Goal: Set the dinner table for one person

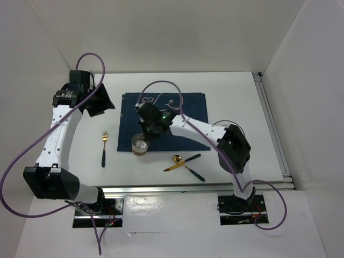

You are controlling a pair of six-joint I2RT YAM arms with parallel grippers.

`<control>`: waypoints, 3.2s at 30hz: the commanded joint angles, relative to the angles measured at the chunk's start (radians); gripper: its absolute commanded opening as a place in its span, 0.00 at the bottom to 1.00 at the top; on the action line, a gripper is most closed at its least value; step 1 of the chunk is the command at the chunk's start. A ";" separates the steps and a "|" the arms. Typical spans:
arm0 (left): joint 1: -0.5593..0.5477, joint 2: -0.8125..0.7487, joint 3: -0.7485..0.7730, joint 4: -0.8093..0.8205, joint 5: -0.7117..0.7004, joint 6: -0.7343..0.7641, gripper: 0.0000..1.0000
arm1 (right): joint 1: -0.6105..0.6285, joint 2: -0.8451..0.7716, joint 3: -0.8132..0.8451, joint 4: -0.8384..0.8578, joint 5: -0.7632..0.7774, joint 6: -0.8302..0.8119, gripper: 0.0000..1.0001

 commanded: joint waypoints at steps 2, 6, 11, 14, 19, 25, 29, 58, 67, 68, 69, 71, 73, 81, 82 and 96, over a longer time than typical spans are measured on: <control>0.004 -0.007 -0.014 0.025 0.018 0.015 0.66 | -0.195 -0.094 0.060 -0.064 0.077 -0.015 0.00; 0.014 -0.007 -0.024 0.034 0.030 0.015 0.66 | -0.407 -0.052 0.124 -0.106 0.132 -0.050 0.00; 0.014 -0.026 -0.090 0.045 0.030 -0.006 0.66 | -0.582 0.057 0.242 -0.116 0.096 -0.084 0.00; 0.014 -0.026 -0.129 0.069 0.044 0.003 0.66 | -0.654 0.119 0.304 -0.116 0.094 -0.075 0.00; 0.014 -0.026 -0.167 0.049 -0.021 0.003 0.69 | -0.719 0.225 0.405 -0.136 0.088 -0.075 0.00; 0.014 -0.026 -0.218 0.059 -0.033 -0.006 0.75 | -0.740 0.324 0.487 -0.107 0.119 -0.064 0.00; 0.024 -0.046 -0.268 0.037 -0.099 -0.054 0.76 | -0.740 0.355 0.502 -0.098 0.107 -0.064 0.33; 0.175 0.174 -0.635 0.177 -0.130 -0.217 0.83 | -0.751 -0.157 0.135 0.012 0.036 -0.064 0.99; 0.184 0.208 -0.614 0.176 -0.139 -0.217 0.14 | -0.760 -0.211 0.090 0.013 0.045 -0.064 0.99; 0.184 0.199 -0.579 0.163 -0.139 -0.217 0.04 | -0.760 -0.211 0.077 0.003 0.045 -0.064 0.99; 0.184 0.187 -0.557 0.154 -0.152 -0.217 0.00 | -0.760 -0.238 0.068 0.003 0.035 -0.064 0.99; 0.184 0.149 -0.494 0.143 -0.153 -0.168 0.00 | -0.760 -0.258 0.037 -0.007 0.010 -0.064 0.99; 0.135 0.138 -0.448 0.131 -0.153 -0.113 0.00 | -0.769 -0.294 0.005 -0.020 0.010 -0.073 0.99; -0.123 0.277 -0.186 0.045 -0.172 0.006 0.00 | -0.873 -0.530 -0.403 -0.004 -0.008 0.068 0.99; -0.159 0.309 -0.160 0.033 -0.162 0.015 0.00 | -0.887 -0.589 -0.449 0.005 -0.009 0.124 0.99; -0.307 0.650 0.095 -0.055 -0.235 0.024 0.00 | -1.082 -1.097 -1.026 -0.029 -0.139 0.523 0.95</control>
